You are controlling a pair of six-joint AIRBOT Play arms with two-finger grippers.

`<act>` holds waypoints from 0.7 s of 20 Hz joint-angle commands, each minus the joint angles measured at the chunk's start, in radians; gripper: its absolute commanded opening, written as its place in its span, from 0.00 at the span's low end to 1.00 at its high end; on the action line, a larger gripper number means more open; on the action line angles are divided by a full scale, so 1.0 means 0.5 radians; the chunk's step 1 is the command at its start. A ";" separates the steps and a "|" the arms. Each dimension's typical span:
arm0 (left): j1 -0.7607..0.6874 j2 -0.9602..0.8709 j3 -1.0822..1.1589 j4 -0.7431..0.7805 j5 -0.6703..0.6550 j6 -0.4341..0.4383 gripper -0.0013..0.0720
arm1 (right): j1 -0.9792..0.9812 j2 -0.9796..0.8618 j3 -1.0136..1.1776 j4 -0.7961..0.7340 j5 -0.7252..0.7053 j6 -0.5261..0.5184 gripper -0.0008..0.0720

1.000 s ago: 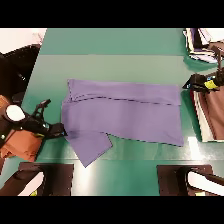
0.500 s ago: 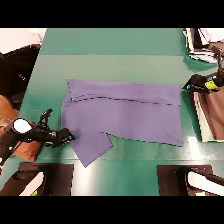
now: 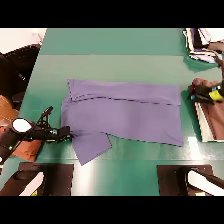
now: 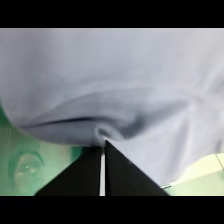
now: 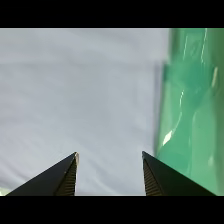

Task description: Fold the shirts.

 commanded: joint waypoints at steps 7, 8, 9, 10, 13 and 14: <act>0.000 0.002 0.206 -0.024 -0.038 0.064 0.05 | -0.618 0.360 -1.195 0.009 -0.017 -0.014 0.63; 0.000 0.002 0.205 -0.024 -0.037 0.064 0.05 | -0.615 0.360 -1.252 0.011 -0.056 -0.014 0.63; 0.000 0.002 0.206 -0.024 -0.037 0.064 0.05 | -0.605 0.351 -1.295 0.070 -0.090 -0.018 0.63; 0.000 0.002 0.206 -0.024 -0.037 0.064 0.05 | -0.597 0.329 -1.321 0.137 -0.114 -0.043 0.63; 0.000 0.002 0.205 -0.022 -0.036 0.065 0.05 | -0.479 0.226 -1.306 0.164 -0.161 -0.057 0.63; 0.000 0.002 0.206 -0.021 -0.034 0.065 0.05 | -0.419 0.192 -1.278 0.163 -0.177 -0.057 0.63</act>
